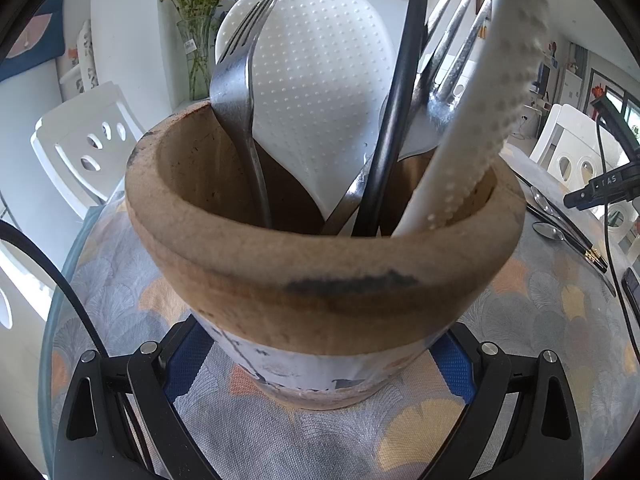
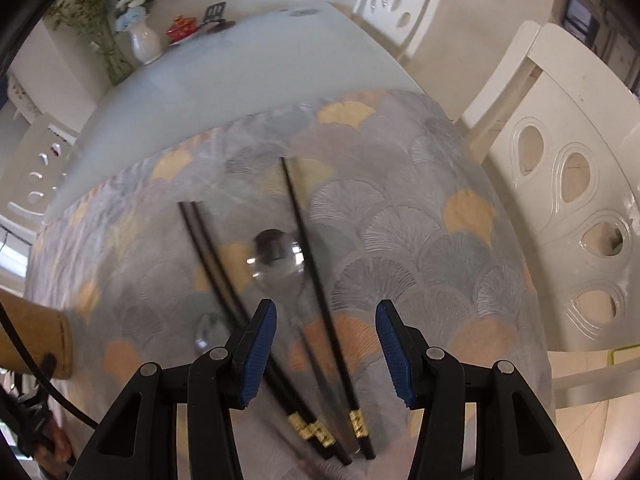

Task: Organize utensils
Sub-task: 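Close the right gripper on the metal spoon and lift it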

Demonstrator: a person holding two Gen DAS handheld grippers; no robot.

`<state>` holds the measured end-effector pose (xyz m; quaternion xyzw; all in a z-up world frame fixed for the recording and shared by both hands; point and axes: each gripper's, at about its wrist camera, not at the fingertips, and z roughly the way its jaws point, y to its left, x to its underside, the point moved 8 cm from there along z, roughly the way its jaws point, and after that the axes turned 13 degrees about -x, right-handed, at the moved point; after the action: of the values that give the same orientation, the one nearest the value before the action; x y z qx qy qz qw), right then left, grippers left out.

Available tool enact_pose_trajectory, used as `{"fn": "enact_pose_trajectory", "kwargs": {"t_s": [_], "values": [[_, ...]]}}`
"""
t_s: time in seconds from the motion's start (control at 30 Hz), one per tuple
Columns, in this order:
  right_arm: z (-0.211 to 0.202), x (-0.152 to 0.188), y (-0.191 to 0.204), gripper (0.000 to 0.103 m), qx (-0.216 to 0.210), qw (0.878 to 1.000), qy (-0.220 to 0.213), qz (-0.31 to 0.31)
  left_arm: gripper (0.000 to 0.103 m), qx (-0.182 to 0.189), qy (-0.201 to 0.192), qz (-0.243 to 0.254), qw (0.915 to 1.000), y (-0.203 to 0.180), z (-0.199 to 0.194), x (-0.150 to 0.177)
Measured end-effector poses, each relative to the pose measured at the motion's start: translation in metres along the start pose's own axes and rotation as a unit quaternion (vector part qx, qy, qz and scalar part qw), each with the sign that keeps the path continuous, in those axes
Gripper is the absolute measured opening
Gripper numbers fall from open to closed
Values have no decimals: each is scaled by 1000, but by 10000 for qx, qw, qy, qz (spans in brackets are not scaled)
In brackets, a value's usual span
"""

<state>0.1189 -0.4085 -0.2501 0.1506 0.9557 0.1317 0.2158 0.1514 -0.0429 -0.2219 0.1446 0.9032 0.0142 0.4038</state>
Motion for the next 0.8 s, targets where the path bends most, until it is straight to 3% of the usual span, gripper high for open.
{"fn": "enact_pose_trajectory", "kwargs": {"t_s": [0.27,0.37,0.67,0.8], "values": [[11,5,16,28,-141,9988,190,-423,96,1,1,-1,10000,0,0,0],[18,6,22,27,-161,9980,326,-509,96,3,2,-2,10000,0,0,0],[40,0,22,28,-133,9966,568,-580,96,-2,2,1,10000,0,0,0],[46,-6,29,42,-126,9954,612,-724,96,-3,1,3,10000,0,0,0]]}}
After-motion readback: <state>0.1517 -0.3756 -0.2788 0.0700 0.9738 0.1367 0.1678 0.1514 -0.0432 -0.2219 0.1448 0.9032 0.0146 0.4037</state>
